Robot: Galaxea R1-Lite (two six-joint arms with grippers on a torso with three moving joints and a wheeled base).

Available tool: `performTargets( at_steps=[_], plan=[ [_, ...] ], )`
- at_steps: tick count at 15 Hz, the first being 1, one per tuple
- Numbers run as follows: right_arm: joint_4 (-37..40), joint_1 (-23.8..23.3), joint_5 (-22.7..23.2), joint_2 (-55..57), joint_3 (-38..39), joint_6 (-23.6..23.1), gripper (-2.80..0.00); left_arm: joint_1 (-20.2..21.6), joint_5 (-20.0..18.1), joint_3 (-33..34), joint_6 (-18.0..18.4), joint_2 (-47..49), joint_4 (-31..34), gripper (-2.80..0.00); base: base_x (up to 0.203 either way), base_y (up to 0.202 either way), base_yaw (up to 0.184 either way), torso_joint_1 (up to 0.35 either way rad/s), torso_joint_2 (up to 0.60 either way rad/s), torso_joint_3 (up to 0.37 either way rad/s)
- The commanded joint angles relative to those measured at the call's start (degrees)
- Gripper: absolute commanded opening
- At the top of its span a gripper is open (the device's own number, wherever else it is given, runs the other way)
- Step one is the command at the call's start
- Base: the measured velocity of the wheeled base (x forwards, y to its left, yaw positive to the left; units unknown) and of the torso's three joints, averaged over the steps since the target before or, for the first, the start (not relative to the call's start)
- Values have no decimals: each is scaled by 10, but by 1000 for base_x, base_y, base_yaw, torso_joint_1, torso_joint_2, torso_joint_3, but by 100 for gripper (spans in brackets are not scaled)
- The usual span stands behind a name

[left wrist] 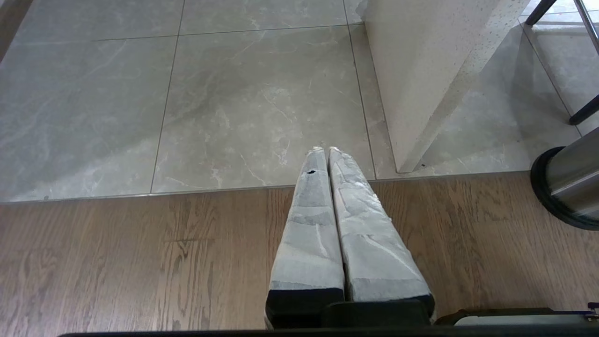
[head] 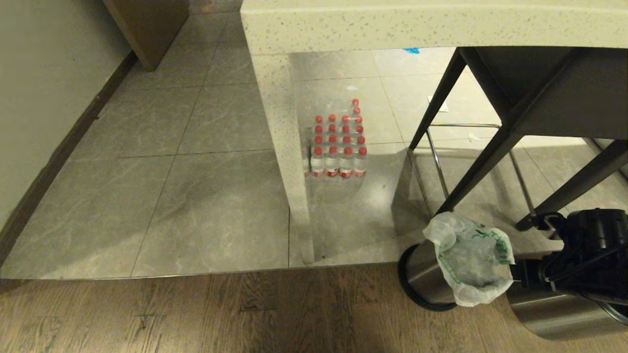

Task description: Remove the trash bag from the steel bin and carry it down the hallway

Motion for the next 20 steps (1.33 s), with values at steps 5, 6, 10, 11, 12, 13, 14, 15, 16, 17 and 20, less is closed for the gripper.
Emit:
performTargets(
  at_steps=[5, 6, 10, 11, 12, 13, 14, 15, 16, 17, 20],
  plan=[
    [383, 95, -23, -1030, 230, 47, 0, 0, 0, 0, 0, -1, 0, -280, 0, 0, 0, 0, 0, 0],
    [383, 95, -23, -1030, 230, 47, 0, 0, 0, 1, 0, -1, 0, -280, 0, 0, 0, 0, 0, 0],
    [383, 95, -23, -1030, 230, 47, 0, 0, 0, 0, 0, -1, 0, -280, 0, 0, 0, 0, 0, 0],
    [383, 95, -23, -1030, 230, 47, 0, 0, 0, 1, 0, -1, 0, -280, 0, 0, 0, 0, 0, 0],
    [383, 95, -23, -1030, 230, 47, 0, 0, 0, 1, 0, -1, 0, -280, 0, 0, 0, 0, 0, 0],
    [383, 95, -23, -1030, 230, 47, 0, 0, 0, 1, 0, -1, 0, -280, 0, 0, 0, 0, 0, 0],
    [383, 95, -23, -1030, 230, 47, 0, 0, 0, 1, 0, -1, 0, -280, 0, 0, 0, 0, 0, 0],
    [383, 95, -23, -1030, 230, 47, 0, 0, 0, 1, 0, -1, 0, -280, 0, 0, 0, 0, 0, 0],
    [383, 95, -23, -1030, 230, 47, 0, 0, 0, 1, 0, -1, 0, -280, 0, 0, 0, 0, 0, 0],
    [383, 95, -23, -1030, 230, 47, 0, 0, 0, 0, 0, -1, 0, -280, 0, 0, 0, 0, 0, 0],
    [383, 95, -23, -1030, 230, 47, 0, 0, 0, 1, 0, -1, 0, -280, 0, 0, 0, 0, 0, 0]
  ],
)
